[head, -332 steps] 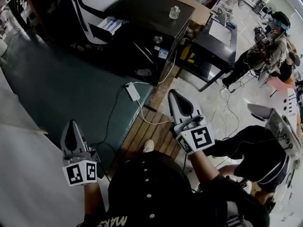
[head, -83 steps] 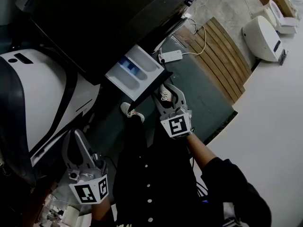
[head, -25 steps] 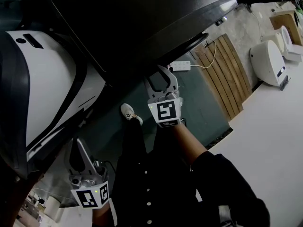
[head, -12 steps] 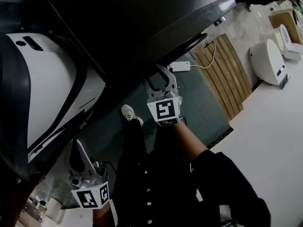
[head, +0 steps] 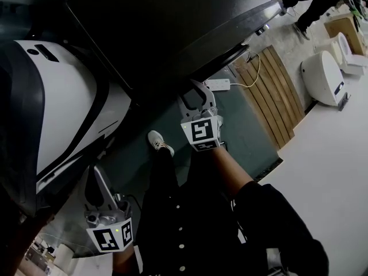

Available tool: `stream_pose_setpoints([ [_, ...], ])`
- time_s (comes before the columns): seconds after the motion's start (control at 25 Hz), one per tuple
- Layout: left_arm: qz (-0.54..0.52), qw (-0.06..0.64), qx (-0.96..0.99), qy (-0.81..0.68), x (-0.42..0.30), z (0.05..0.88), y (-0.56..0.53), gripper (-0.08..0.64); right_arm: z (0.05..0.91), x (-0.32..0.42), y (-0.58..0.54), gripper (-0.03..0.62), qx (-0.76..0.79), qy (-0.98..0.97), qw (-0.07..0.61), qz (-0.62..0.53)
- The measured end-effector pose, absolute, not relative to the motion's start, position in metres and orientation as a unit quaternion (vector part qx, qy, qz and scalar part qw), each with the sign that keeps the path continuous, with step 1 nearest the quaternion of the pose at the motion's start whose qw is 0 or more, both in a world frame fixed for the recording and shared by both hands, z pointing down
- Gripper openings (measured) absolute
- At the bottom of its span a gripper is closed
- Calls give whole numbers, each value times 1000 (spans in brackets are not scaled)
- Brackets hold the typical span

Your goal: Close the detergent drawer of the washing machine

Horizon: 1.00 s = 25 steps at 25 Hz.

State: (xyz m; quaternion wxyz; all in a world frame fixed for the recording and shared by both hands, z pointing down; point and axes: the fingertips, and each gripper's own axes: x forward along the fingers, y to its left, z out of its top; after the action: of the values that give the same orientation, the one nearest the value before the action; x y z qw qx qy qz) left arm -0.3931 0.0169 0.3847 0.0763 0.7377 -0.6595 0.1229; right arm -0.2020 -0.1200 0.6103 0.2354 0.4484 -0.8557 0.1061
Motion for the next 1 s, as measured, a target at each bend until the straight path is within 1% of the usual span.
stream_pose_setpoints([
  [0.2,106,69,741,-660,-393,372,16,4,586,-188,-111,179,449,-859,217,117],
  [0.36,91,59,751,-651,-384,359,13,4,556,-168,-101,97,455,-857,211,118],
  [0.44,83,56,755,-648,-380,352,11,3,537,-159,-97,71,458,-857,204,118],
  [0.76,62,48,768,-636,-369,330,4,5,458,-132,-80,41,467,-863,155,115],
  [1.0,41,37,775,-630,-364,308,-4,5,388,-106,-75,40,493,-861,99,72],
])
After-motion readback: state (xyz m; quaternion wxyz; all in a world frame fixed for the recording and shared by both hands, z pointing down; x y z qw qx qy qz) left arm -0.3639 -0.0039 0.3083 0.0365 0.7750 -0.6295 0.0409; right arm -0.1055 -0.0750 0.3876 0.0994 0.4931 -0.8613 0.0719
